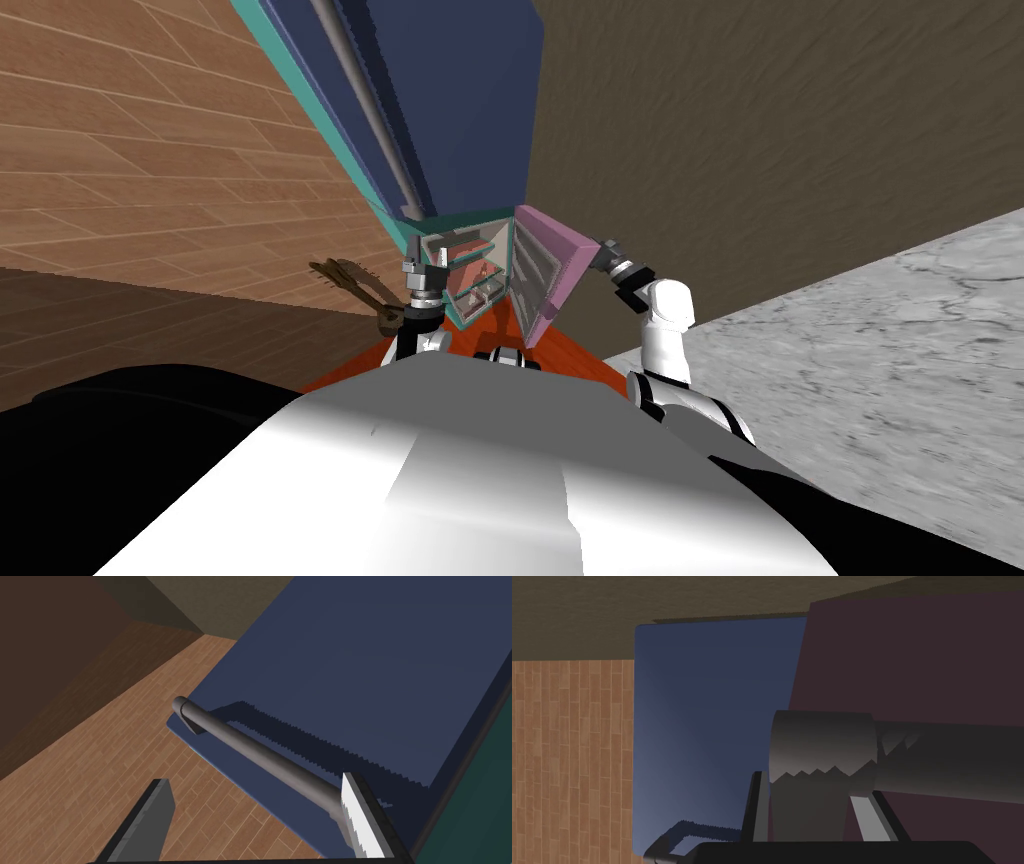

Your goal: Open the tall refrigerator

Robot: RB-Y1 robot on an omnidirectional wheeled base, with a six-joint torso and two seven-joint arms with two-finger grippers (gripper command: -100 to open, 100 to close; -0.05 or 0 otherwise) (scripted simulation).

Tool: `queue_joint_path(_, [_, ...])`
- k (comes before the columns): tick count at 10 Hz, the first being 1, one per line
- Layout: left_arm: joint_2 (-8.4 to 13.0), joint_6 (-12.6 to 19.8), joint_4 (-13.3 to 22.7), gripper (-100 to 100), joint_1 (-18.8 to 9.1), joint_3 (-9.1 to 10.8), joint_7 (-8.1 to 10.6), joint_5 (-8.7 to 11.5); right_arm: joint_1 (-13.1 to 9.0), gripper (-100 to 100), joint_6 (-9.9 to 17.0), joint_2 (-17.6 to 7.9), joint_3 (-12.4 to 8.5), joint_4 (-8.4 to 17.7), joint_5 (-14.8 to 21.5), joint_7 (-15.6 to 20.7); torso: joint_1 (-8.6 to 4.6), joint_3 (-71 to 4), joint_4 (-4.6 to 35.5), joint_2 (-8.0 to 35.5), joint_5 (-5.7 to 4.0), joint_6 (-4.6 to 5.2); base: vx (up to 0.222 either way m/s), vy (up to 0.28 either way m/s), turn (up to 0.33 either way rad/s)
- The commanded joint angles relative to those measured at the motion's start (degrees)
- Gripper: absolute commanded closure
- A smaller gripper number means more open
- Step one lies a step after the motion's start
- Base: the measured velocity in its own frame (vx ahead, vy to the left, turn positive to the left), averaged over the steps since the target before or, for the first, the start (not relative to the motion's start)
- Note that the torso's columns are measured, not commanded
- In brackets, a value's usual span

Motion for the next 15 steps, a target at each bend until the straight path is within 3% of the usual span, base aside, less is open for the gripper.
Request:
queue_joint_path(1, [0.0,0.0,0.0,0,0.0,-0.01,0.0,0.0,-0.3,100,-0.8,0.2,0.2,-0.3,-0.5,0.3,0.28,0.1,-0.1,0.1,0.02,0.08,0.069,-0.126,0.03])
queue_joint_path(4, [0.0,0.0,0.0,0,0.0,0.0,0.0,0.0,-0.6,100,-2.8,1.0,1.2,-1.0,-1.8,0.8,-0.36,-0.2,0.1,-0.3,0.02,-0.19,0.119,-0.285,0.126])
queue_joint_path(5, [0.0,0.0,0.0,0,0.0,0.01,0.0,0.0,-1.5,-100,-3.0,-1.1,0.6,-0.4,-1.7,-1.4,-0.12,-0.2,0.1,-0.3,0.06,-0.2,0.068,-0.121,0.009])
queue_joint_path(7, [0.0,0.0,0.0,0,0.0,-0.03,0.0,0.0,-3.0,-100,-3.5,-3.0,0.2,0.0,-1.9,-3.6,0.77,0.3,0.2,0.5,0.27,-0.06,-0.02,0.068,-0.066])
queue_joint_path(10, [0.0,0.0,0.0,0,0.0,-0.03,0.0,0.0,-5.0,-100,-4.3,-5.6,-0.3,0.6,-2.1,-6.6,-0.17,0.2,0.3,0.3,0.06,0.01,-0.02,0.066,-0.013])
queue_joint_path(11, [0.0,0.0,0.0,0,0.0,-0.03,0.0,0.0,-4.1,-100,-4.4,-4.9,0.3,0.8,-1.8,-6.0,-0.21,0.1,0.6,0.4,0.18,-0.01,-0.007,0.017,-0.017])
queue_joint_path(12, [0.0,0.0,0.0,0,0.0,-0.02,0.0,0.0,-4.1,0,-4.5,-5.0,0.3,1.0,-1.7,-6.3,-0.19,0.2,0.4,0.4,0.11,0.02,0.0,0.0,0.0])
queue_joint_path(15, [0.0,0.0,0.0,0,0.0,-0.02,0.0,0.0,-3.8,0,-4.6,-5.0,0.5,1.2,-1.7,-6.3,-0.27,0.2,0.2,0.3,-0.02,0.13,0.0,0.0,0.0])
